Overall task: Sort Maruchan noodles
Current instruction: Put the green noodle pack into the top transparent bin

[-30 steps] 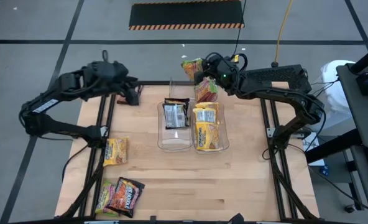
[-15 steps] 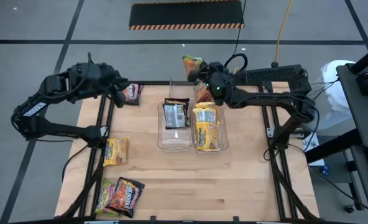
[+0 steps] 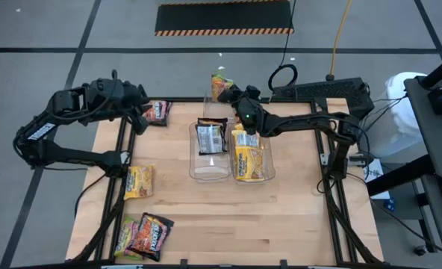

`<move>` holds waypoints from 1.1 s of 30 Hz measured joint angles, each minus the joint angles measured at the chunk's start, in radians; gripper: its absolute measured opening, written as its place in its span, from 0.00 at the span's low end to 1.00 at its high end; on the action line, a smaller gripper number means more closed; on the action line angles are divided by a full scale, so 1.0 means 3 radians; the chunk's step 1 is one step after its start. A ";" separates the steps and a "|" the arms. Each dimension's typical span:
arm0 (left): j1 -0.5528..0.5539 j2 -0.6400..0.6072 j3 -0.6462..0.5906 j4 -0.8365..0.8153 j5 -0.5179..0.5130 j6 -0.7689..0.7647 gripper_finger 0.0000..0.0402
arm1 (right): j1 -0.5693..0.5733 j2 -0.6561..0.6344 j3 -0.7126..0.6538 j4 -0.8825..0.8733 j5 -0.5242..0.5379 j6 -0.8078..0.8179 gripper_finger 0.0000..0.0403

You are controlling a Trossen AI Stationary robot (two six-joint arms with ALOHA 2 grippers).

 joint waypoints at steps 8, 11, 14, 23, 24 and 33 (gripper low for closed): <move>0.0000 0.0000 0.0000 -0.0043 0.0001 0.0154 0.24 | -0.0024 0.0116 0.0000 -0.0025 -0.0001 0.0222 0.00; 0.0000 0.0000 0.0000 -0.0044 0.0003 0.0178 0.24 | -0.0025 0.0183 0.0000 -0.0032 -0.0001 0.0230 0.00; 0.0000 0.0000 0.0000 -0.0044 0.0003 0.0180 0.24 | -0.0044 0.0234 0.0000 -0.0042 0.0005 0.0281 0.00; 0.0000 -0.0005 0.0000 -0.0159 0.0003 0.0180 0.24 | -0.0160 0.0264 0.0000 -0.0485 0.0013 0.0524 0.00; 0.0000 -0.0005 0.0000 -0.0175 0.0004 0.0180 0.24 | -0.0166 0.0264 0.0000 -0.0545 0.0012 0.0571 0.00; 0.0000 -0.0005 -0.0001 -0.0182 0.0004 0.0180 0.24 | -0.0240 0.0264 -0.0009 -0.0875 -0.0002 0.0716 0.00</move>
